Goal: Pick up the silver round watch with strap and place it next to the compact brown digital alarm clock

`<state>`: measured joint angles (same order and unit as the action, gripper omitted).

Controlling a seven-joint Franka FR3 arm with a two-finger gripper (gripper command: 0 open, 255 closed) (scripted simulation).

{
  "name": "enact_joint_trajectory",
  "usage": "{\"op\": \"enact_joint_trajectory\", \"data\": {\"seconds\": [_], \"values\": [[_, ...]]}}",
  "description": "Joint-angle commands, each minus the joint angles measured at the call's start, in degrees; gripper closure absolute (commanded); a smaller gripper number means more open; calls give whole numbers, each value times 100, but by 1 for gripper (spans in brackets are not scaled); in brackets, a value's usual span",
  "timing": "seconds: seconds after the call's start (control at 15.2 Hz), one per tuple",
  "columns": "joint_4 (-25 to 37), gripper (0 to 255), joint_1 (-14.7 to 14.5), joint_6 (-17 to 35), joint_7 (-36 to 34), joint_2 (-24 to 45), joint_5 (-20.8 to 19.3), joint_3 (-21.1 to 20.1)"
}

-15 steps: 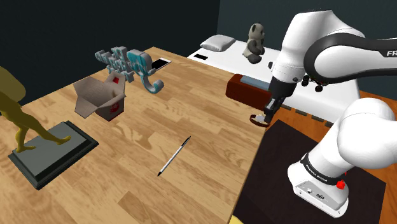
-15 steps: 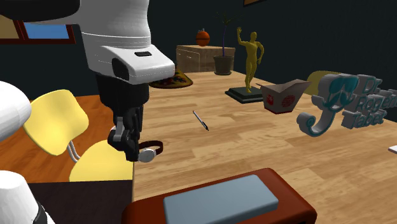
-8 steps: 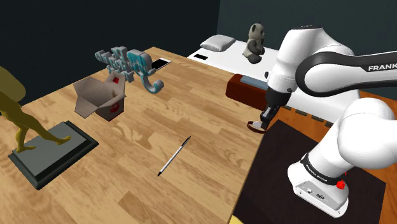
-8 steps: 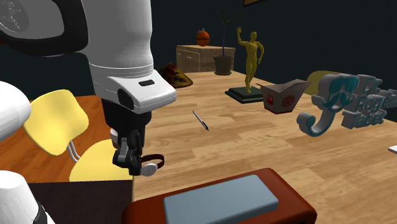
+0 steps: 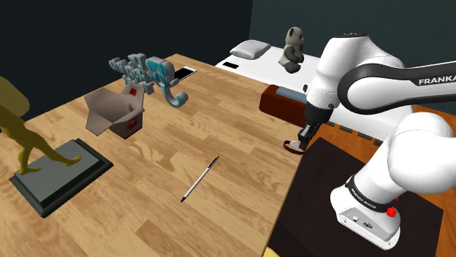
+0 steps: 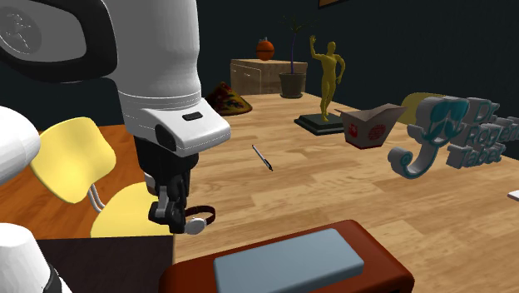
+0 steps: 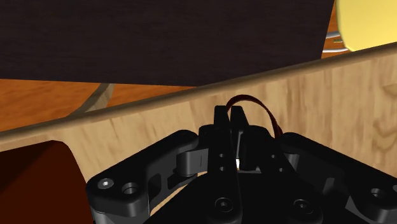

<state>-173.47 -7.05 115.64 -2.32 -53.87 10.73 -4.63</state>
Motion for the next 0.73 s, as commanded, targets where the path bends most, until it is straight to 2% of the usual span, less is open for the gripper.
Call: {"op": "enact_joint_trajectory", "data": {"seconds": [0.0,0.33,0.53,0.66], "values": [[0,0,0,0,0,0,0,0],[0,0,0,0,0,0,0,0],[492,0,94,-710,-11,-215,-134,92],[631,0,114,-879,-13,-245,-165,116]]}}
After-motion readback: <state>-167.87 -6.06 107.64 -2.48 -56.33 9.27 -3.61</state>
